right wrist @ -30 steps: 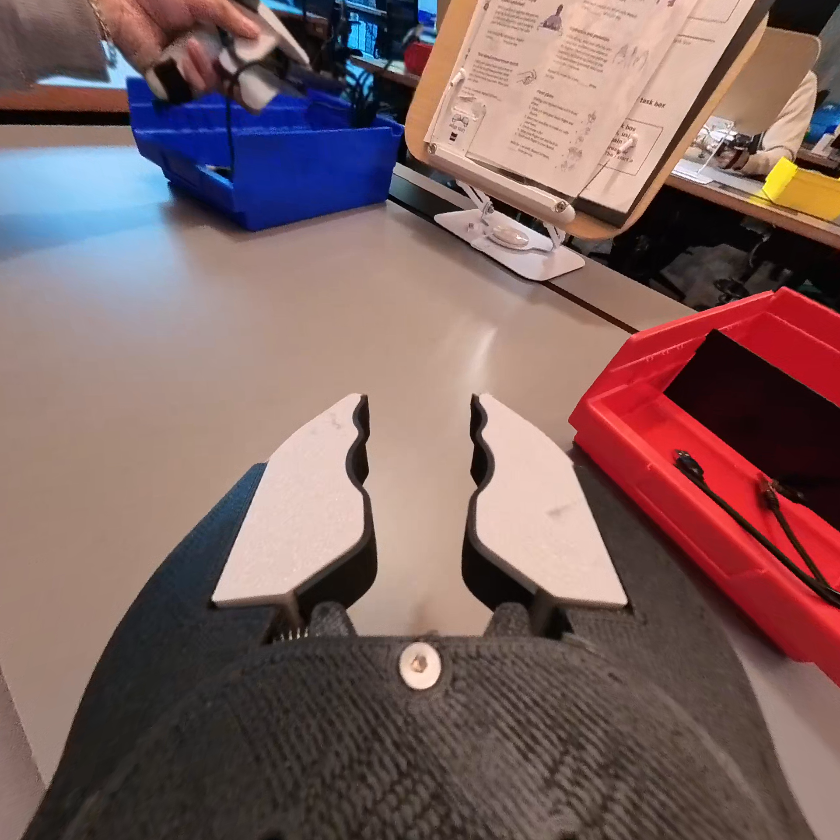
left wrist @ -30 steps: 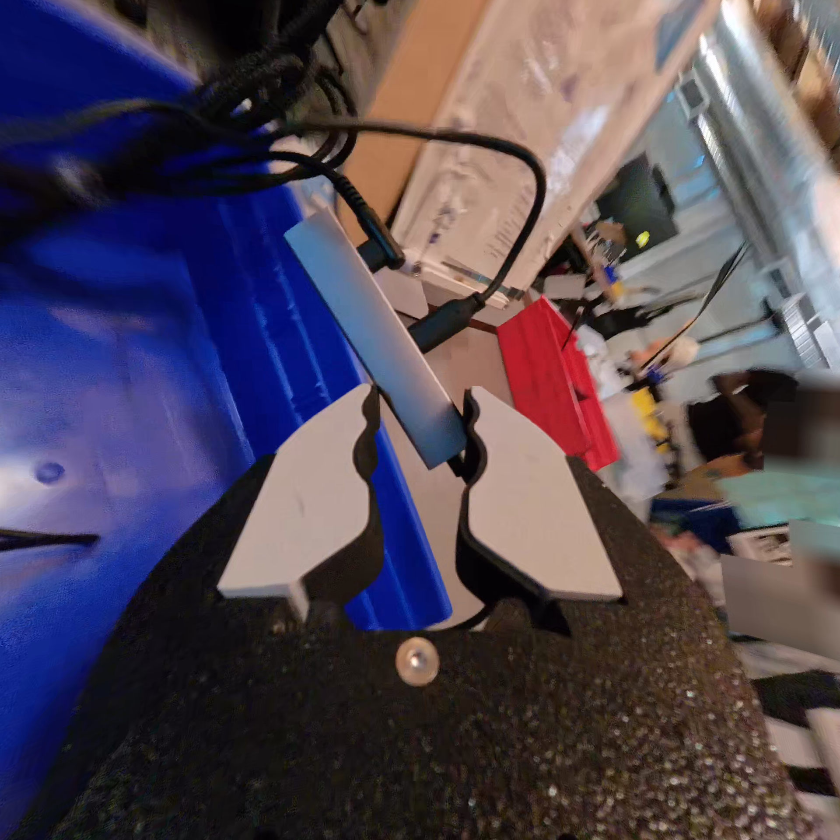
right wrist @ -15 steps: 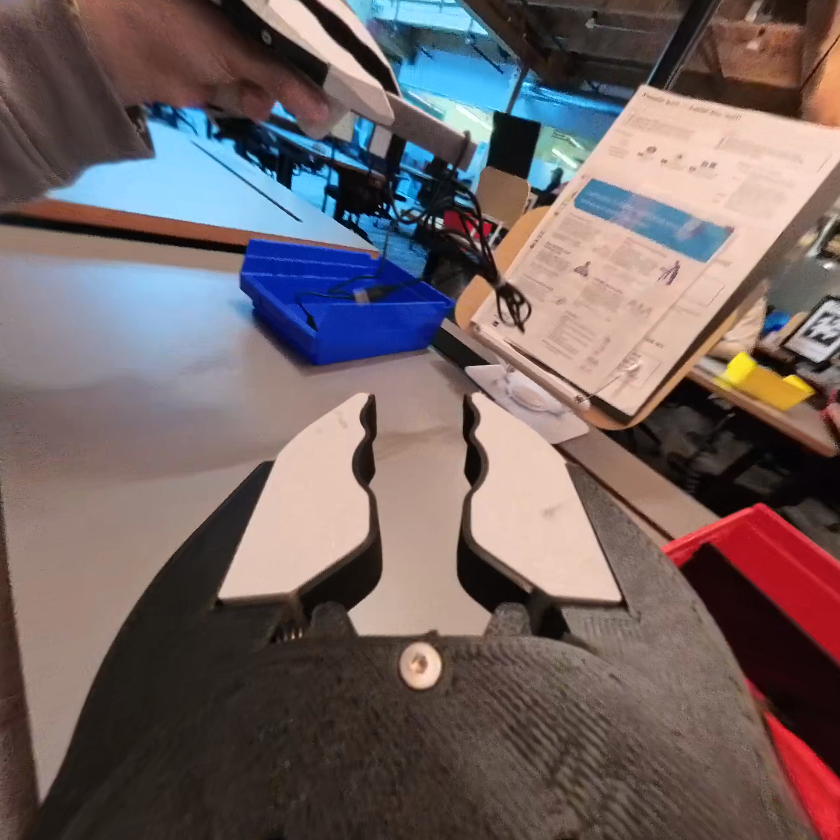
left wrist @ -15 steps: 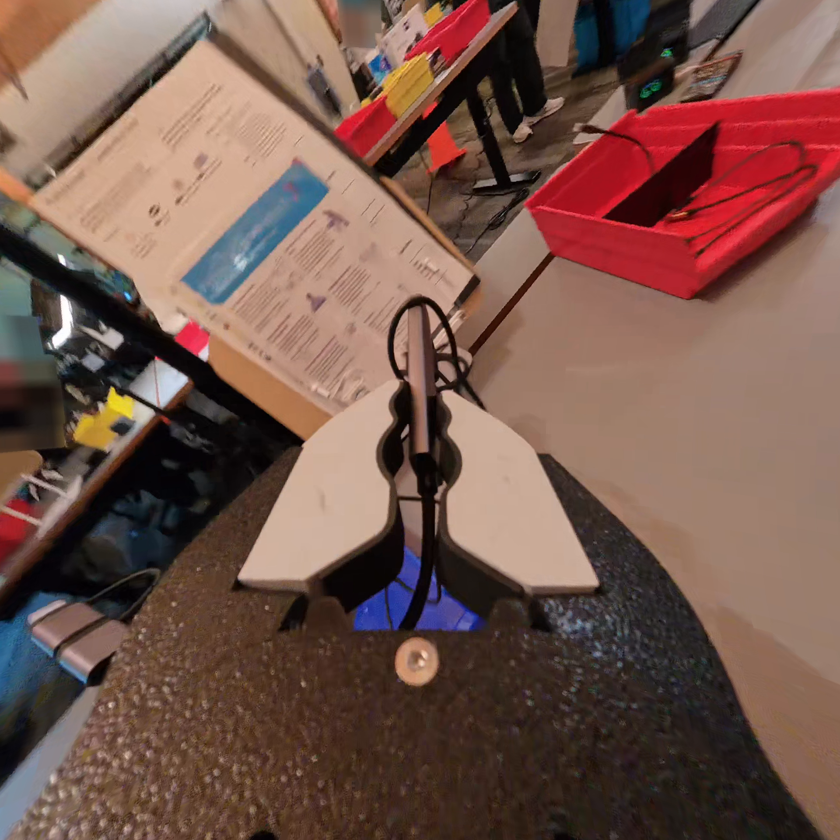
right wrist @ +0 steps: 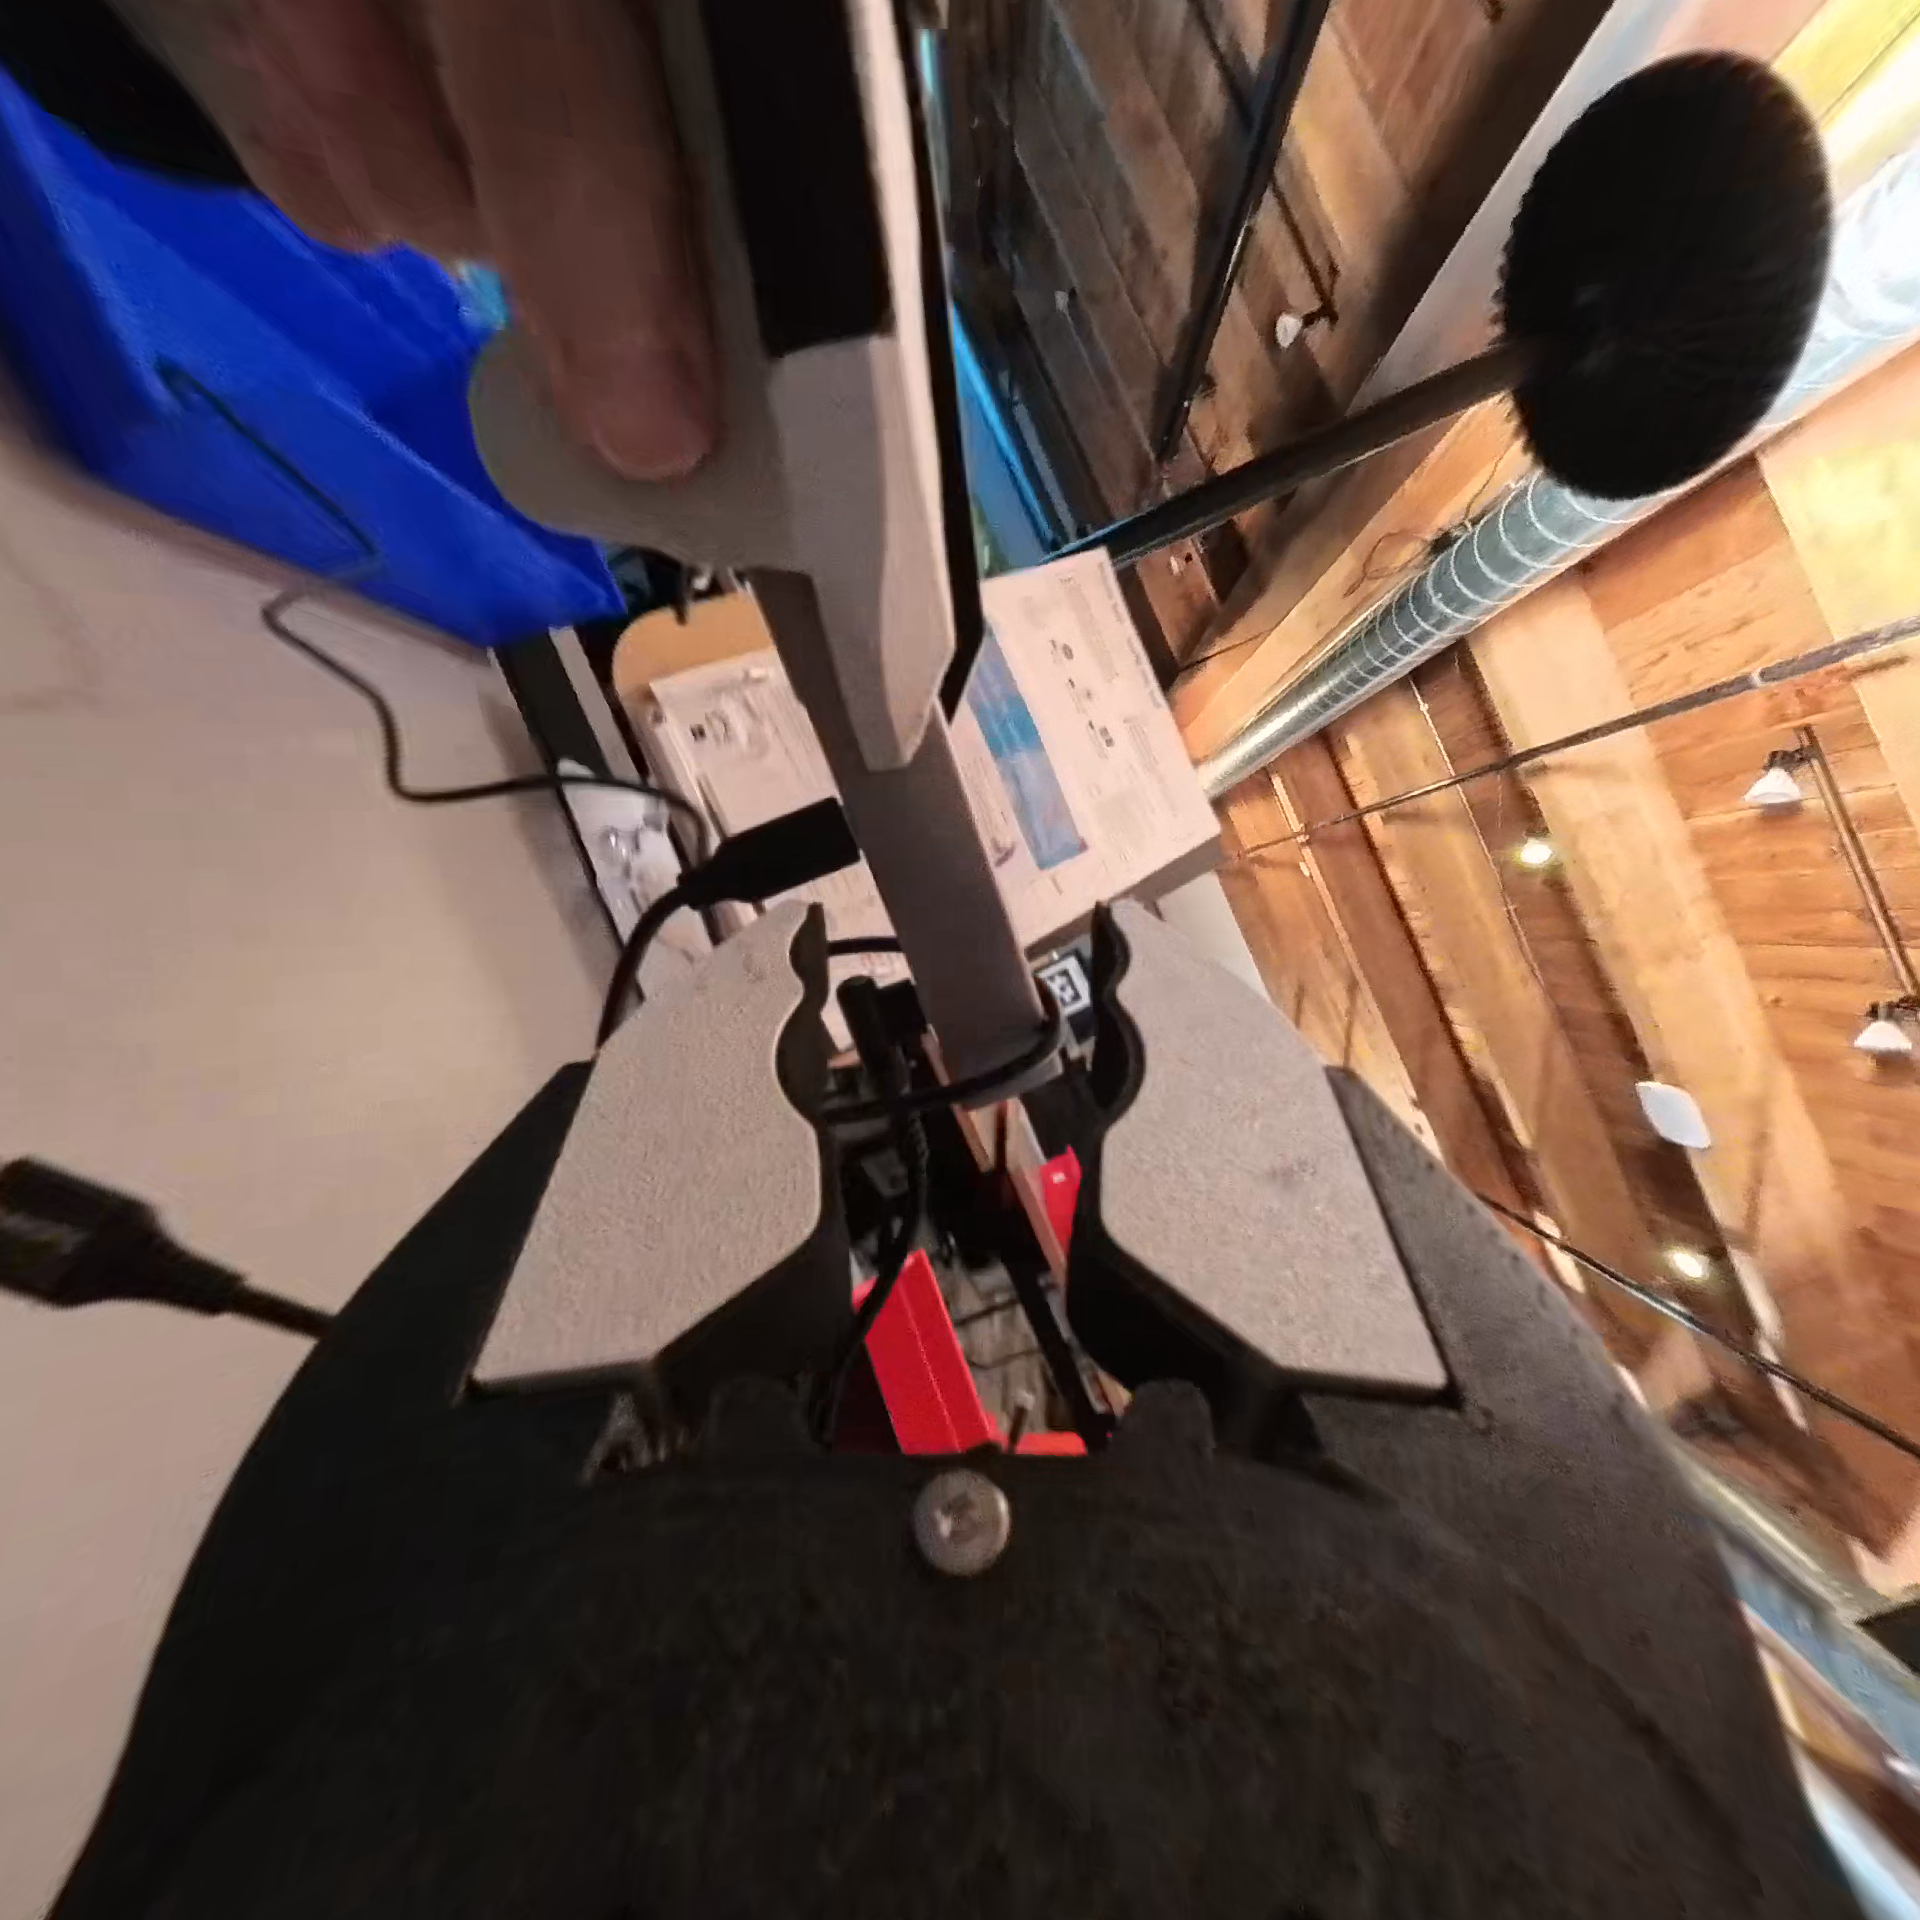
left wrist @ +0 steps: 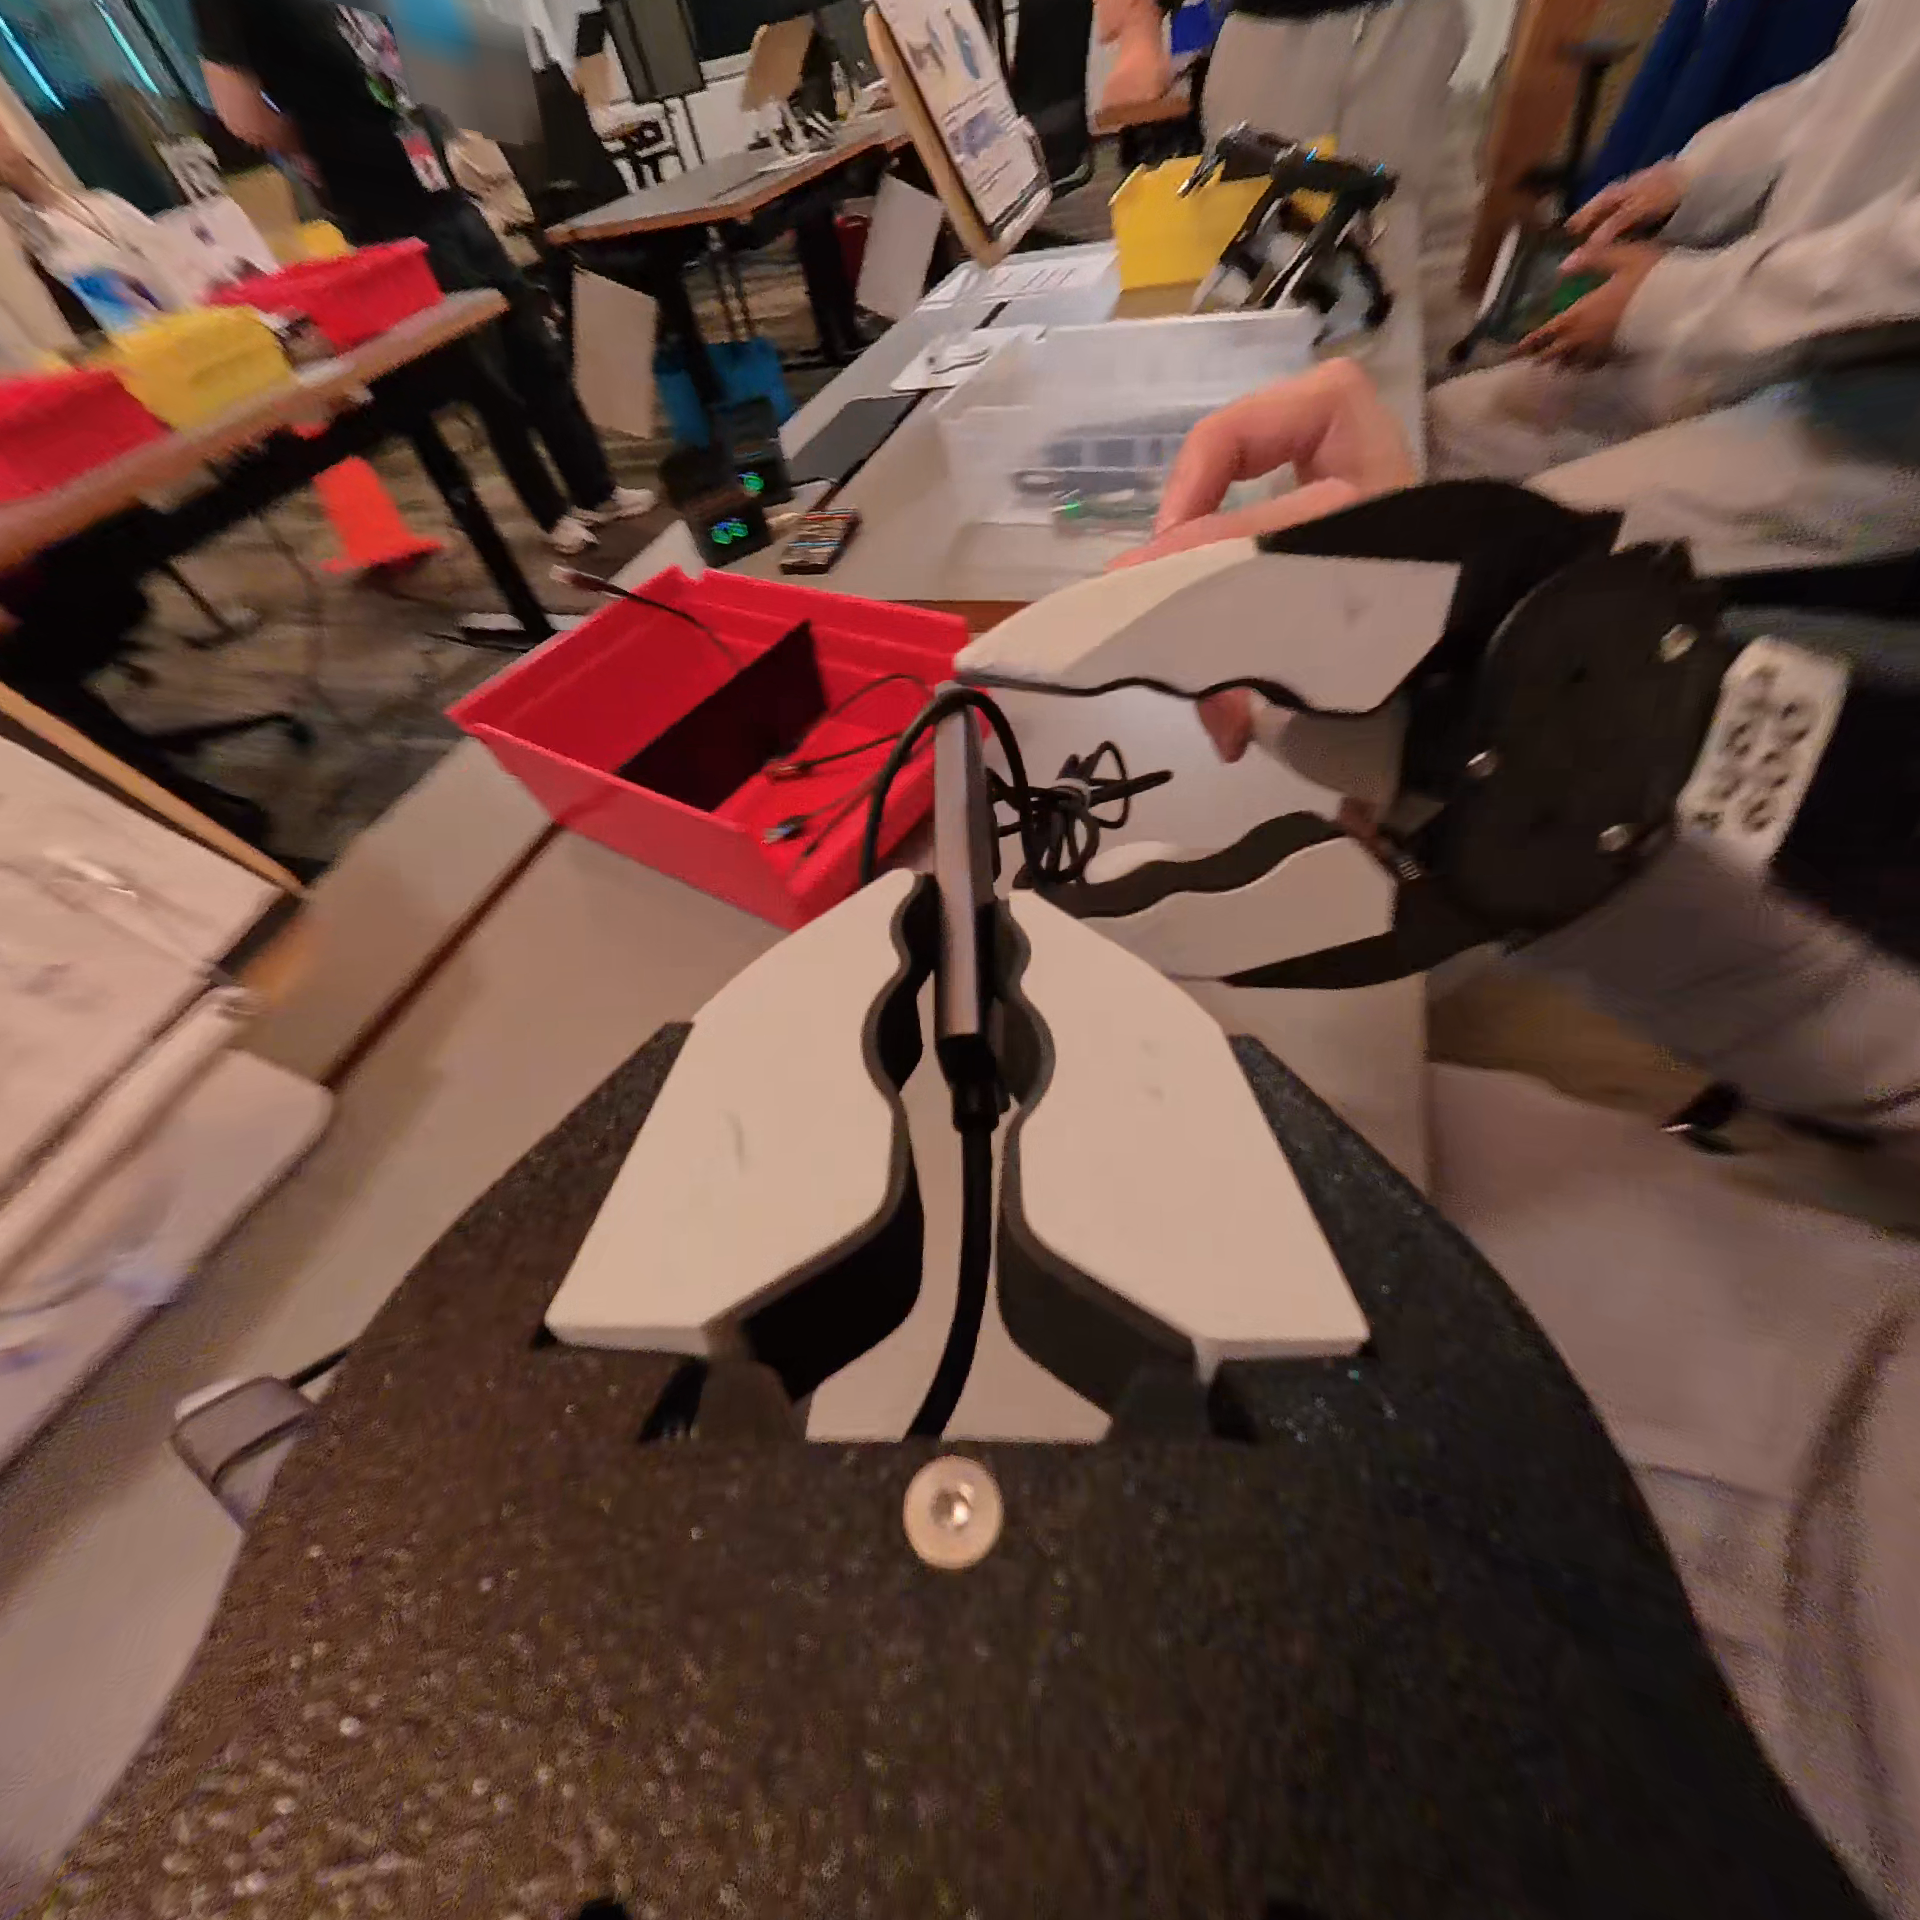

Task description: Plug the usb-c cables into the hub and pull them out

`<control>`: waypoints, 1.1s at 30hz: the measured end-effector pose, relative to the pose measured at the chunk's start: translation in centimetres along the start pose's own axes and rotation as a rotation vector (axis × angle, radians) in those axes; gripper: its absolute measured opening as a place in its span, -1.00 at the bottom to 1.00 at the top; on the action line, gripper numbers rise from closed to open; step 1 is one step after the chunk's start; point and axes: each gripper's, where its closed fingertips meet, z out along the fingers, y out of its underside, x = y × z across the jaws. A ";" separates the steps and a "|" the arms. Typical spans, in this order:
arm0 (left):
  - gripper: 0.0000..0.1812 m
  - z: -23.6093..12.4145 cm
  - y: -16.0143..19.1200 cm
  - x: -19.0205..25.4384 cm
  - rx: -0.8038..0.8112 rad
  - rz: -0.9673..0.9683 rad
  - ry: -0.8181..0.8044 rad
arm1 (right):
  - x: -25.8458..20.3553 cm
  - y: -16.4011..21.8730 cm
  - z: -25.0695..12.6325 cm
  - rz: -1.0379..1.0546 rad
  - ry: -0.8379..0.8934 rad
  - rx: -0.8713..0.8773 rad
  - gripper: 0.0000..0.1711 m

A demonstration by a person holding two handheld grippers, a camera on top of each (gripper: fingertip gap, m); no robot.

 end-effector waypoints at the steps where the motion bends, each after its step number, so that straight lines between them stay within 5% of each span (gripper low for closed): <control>1: -0.91 0.4 0.3 0.4 0.008 -0.050 0.033 | -0.3 0.7 0.1 -0.038 -0.004 -0.034 -0.43; 7: -0.90 1.8 3.2 1.4 0.024 -0.191 0.137 | -4.1 2.5 -0.4 -0.036 -0.206 -0.047 -0.71; 14: -0.66 1.4 6.1 1.4 0.102 0.264 -0.043 | -9.0 4.7 -1.1 0.162 -0.709 -0.048 -0.73; 19: -0.58 1.8 8.9 2.1 0.000 0.379 -0.070 | -9.9 5.6 -1.4 0.112 -0.930 -0.086 -0.73; 33: -0.74 2.5 10.7 1.5 0.024 0.185 -0.143 | -12.5 5.2 -0.5 -0.019 -1.143 -0.127 -0.73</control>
